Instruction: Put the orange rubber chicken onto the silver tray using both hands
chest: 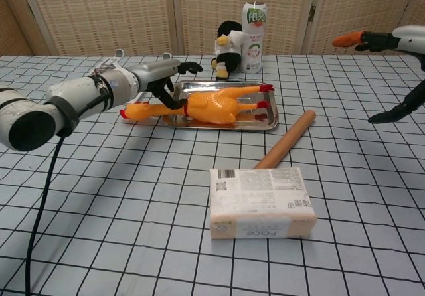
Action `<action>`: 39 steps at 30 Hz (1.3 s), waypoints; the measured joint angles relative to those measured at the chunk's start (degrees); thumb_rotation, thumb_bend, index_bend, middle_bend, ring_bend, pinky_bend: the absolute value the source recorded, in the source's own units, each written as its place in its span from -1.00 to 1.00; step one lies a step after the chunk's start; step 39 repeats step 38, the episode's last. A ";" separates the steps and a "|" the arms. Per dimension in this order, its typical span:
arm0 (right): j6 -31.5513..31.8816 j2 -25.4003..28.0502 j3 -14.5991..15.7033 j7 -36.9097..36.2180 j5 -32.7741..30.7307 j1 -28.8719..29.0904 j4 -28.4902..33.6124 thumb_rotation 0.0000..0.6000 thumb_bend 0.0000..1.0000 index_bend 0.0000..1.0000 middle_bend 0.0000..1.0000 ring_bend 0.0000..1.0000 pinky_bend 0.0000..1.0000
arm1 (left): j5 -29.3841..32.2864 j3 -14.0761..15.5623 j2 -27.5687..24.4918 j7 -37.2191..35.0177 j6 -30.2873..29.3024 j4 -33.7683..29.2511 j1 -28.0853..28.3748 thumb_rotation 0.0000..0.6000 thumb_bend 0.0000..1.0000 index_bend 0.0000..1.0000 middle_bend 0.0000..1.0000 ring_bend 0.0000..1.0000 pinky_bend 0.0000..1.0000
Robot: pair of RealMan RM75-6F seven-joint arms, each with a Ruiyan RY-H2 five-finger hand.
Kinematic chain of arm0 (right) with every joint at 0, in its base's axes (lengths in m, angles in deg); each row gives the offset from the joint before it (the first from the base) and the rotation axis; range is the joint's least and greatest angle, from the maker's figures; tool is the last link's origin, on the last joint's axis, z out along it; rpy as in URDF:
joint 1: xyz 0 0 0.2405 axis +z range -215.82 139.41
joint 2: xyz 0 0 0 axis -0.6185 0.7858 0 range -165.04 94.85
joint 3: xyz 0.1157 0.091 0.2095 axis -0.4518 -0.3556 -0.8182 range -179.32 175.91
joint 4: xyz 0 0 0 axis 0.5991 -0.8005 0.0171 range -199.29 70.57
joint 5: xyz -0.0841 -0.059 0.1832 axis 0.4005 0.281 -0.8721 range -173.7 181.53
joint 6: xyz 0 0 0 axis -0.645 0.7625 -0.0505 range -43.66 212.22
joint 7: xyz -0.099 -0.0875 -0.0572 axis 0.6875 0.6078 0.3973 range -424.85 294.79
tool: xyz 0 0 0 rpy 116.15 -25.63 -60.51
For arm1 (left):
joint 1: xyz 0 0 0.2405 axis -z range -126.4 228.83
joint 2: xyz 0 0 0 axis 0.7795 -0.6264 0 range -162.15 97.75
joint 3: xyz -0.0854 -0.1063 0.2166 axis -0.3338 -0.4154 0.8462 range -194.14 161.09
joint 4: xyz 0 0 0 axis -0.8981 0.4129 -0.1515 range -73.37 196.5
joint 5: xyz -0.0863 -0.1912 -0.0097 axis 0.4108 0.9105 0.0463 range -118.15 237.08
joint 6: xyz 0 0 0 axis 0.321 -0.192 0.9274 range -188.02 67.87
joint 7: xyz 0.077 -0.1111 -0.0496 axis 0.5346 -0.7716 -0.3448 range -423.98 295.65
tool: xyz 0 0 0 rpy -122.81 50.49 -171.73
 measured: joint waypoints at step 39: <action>34.94 -0.64 12.64 13.73 16.85 -31.62 -0.74 1.00 -0.85 -1.00 -1.00 -1.00 -1.00 | -13.94 25.61 -44.77 32.38 -58.01 -61.24 -56.32 1.00 -0.10 -1.00 -1.00 -1.00 -0.83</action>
